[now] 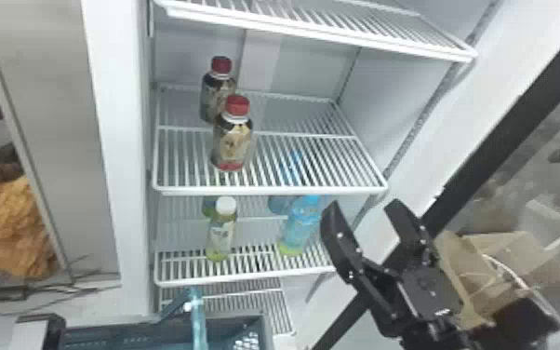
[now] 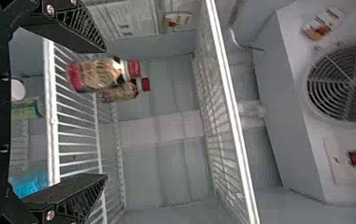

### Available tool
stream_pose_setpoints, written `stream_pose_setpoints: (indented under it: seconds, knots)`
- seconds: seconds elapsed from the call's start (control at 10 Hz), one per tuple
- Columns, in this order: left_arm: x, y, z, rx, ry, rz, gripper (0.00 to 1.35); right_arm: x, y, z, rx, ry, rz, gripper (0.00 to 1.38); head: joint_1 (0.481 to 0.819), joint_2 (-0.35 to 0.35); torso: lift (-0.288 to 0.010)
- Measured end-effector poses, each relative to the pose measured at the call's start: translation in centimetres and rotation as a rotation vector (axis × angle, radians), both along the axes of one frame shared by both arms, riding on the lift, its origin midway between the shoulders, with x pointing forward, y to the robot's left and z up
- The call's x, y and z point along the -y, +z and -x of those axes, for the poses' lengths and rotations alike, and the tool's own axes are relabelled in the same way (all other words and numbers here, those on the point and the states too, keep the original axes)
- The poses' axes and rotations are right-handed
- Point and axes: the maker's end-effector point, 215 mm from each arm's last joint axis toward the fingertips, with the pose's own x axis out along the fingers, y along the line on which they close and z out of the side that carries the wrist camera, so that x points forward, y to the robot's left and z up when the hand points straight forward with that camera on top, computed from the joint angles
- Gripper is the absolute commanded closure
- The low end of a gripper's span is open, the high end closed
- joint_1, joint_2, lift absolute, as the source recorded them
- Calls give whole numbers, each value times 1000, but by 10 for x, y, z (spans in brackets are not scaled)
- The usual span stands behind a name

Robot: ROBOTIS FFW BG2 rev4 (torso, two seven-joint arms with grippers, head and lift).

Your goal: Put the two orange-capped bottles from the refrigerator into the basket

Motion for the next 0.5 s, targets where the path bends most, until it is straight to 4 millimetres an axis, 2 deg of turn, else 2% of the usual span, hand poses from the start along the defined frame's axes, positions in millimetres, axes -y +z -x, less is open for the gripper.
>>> stream_pose_setpoints:
  seconds: [0.2,0.5]
  knots:
    - [0,0,-1,0,2,-1,1197,-3,8,5,5,-22,-32,110,695,-350,-40]
    - [-1,0,-1,-1,7,1,1197,-6,-1,8,-41,-21,-41,110,695,-350,-40]
